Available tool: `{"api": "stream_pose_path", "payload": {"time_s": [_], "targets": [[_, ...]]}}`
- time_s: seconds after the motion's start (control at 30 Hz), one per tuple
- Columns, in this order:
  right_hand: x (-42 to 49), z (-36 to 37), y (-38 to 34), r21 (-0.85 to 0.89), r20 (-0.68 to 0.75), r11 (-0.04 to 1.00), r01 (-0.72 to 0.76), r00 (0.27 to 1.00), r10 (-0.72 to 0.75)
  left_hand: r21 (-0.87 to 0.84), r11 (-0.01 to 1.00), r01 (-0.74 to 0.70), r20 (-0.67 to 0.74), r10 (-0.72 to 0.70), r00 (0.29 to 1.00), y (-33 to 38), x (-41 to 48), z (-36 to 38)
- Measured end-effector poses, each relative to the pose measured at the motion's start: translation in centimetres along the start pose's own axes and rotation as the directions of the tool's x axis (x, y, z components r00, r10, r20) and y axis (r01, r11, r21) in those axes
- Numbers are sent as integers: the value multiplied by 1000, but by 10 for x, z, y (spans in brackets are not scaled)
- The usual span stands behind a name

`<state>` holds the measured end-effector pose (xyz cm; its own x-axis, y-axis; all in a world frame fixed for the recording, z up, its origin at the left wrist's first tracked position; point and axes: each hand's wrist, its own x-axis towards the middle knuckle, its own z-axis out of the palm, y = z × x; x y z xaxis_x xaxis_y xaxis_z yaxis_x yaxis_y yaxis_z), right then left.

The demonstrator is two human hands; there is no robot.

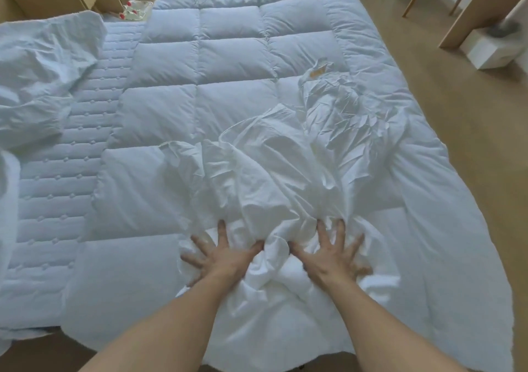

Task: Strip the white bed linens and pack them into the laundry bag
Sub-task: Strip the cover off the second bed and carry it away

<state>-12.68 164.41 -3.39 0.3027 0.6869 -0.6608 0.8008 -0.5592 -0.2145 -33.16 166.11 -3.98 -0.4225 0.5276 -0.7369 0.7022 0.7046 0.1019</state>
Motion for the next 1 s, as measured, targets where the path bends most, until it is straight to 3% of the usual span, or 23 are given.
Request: {"api": "stream_pose_path", "payload": {"time_s": [0.13, 0.2, 0.27, 0.37, 0.5, 0.6, 0.67, 0.83, 1.0], "targets": [[19, 7, 7, 176, 59, 984, -36, 998, 26, -173, 984, 31, 60, -21, 998, 1, 16, 8], [30, 1, 2, 322, 86, 946, -35, 996, 7, -369, 929, -30, 74, 62, 995, 10, 19, 5], [39, -10, -10, 551, 83, 834, 8, 994, -65, -531, 840, -117, 56, 172, 983, 27, 13, -7], [45, -43, -43, 740, -26, 657, 147, 981, -190, -634, 727, -264, -24, 322, 946, 72, 7, -45], [58, -104, -95, 739, -300, 539, 405, 913, -276, -619, 613, -491, -289, 403, 868, 128, 2, -113], [67, -127, -116, 637, -436, 575, 514, 855, -280, -542, 582, -607, -429, 429, 795, 144, 5, -133], [69, -116, -113, 590, -415, 647, 484, 868, -272, -497, 615, -612, -434, 434, 789, 138, 11, -124], [56, -26, -41, 365, -192, 895, 258, 961, -198, -334, 864, -377, -214, 320, 923, 63, 20, -34], [45, -12, -30, 212, -191, 961, 175, 972, -135, -281, 900, -334, -239, 272, 932, 52, 16, -20]]}}
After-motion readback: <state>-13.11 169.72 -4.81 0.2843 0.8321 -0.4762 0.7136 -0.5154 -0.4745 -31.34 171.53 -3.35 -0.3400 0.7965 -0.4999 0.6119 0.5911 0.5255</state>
